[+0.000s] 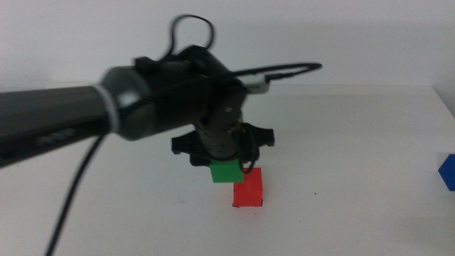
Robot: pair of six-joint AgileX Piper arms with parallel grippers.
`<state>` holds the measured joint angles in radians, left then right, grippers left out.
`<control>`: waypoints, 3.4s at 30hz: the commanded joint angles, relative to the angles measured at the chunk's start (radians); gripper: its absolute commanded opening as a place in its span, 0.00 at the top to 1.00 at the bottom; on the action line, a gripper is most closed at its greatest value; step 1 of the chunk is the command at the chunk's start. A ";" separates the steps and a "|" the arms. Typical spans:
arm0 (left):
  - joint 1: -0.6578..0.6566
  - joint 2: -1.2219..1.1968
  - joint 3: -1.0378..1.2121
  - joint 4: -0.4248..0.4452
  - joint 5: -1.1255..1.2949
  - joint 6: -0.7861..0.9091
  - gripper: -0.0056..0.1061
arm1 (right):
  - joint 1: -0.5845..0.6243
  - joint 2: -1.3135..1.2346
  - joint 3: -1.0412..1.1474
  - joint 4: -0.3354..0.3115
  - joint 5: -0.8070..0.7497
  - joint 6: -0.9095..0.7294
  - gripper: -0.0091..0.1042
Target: Stack red cubes first, then green, then blue cubes in a specific spot.
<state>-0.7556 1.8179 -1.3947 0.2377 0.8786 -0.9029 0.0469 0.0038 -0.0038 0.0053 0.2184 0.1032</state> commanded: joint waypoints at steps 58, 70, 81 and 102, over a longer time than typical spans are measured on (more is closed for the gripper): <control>-0.050 -0.647 0.094 0.025 0.094 0.568 0.11 | -0.007 -0.004 0.004 -0.005 -0.009 -0.006 0.10; -0.050 -1.117 0.369 -0.231 0.075 0.722 0.11 | -0.007 -0.004 0.004 -0.005 -0.009 -0.006 0.10; -0.050 -1.117 0.369 -0.227 0.074 0.720 0.11 | -0.007 -0.004 -0.023 0.027 -0.025 0.161 0.10; -0.050 -1.123 0.369 -0.211 0.074 0.720 0.11 | -0.010 1.054 -1.011 -0.035 0.800 0.048 0.10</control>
<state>-0.8059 0.7041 -1.0275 0.0205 0.9636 -0.1829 0.0469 1.0232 -0.9924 -0.0055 1.0092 0.1606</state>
